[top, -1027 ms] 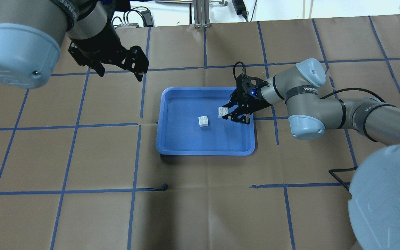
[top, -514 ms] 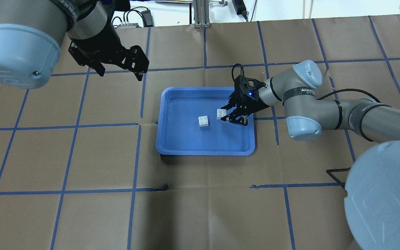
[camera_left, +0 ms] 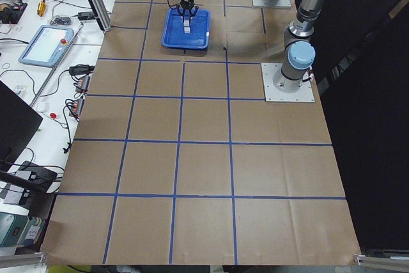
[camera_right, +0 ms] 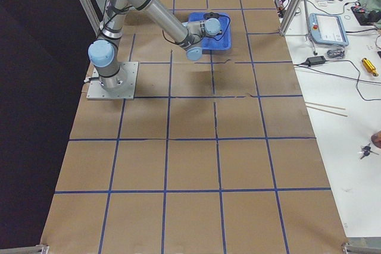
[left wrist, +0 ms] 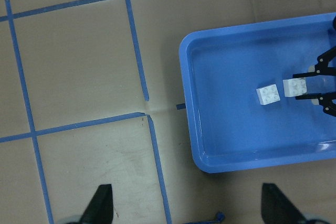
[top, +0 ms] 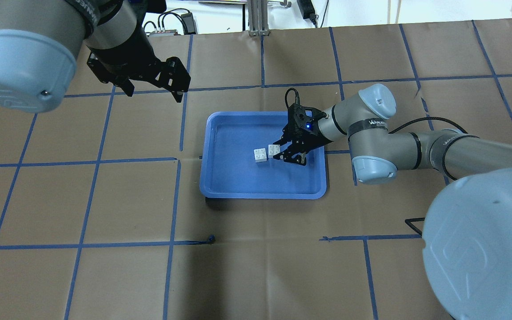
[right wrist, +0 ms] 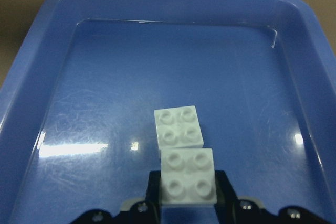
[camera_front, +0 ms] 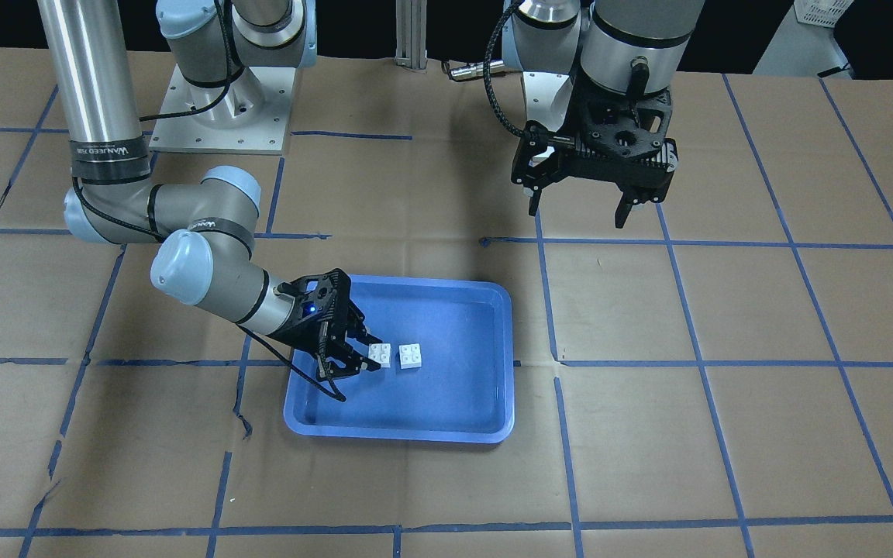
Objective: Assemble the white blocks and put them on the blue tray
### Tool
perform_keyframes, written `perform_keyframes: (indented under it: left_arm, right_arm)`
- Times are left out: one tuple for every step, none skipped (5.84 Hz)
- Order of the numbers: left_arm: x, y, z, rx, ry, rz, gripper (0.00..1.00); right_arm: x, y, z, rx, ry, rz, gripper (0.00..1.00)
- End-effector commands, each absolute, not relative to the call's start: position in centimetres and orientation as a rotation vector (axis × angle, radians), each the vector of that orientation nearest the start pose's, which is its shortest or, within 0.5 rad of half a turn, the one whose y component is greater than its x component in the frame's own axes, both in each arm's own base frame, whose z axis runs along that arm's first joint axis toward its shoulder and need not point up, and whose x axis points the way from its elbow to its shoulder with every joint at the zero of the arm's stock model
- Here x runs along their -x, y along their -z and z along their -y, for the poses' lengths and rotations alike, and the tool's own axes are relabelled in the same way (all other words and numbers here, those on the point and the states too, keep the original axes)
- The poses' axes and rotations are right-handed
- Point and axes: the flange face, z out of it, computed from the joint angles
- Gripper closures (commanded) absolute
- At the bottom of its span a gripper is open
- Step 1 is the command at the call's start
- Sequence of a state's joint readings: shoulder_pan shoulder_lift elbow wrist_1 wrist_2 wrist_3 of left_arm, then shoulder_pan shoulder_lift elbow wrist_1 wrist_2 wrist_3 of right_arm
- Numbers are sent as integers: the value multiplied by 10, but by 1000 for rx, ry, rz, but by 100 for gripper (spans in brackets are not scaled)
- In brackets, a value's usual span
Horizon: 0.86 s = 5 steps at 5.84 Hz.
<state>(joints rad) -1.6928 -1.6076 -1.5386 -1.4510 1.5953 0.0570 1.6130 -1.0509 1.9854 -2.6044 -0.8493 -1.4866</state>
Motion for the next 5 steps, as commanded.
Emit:
perform_keyframes:
  left_arm:
    - [193, -497, 500, -277, 195, -3103, 1]
    - [193, -497, 500, -277, 197, -3103, 1]
    - [193, -497, 501, -277, 197, -3103, 1]
    - [193, -497, 501, -277, 204, -3102, 1]
    - [193, -497, 501, -277, 204, -3102, 1]
  right_arm:
    - [-224, -147, 541, 1809, 726, -1816, 78]
    - [-224, -146, 541, 1808, 724, -1816, 78]
    - [-225, -145, 540, 1807, 722, -1814, 78]
    - [-225, -146, 540, 1806, 723, -1812, 78]
    - [-225, -146, 540, 1806, 723, -1812, 78]
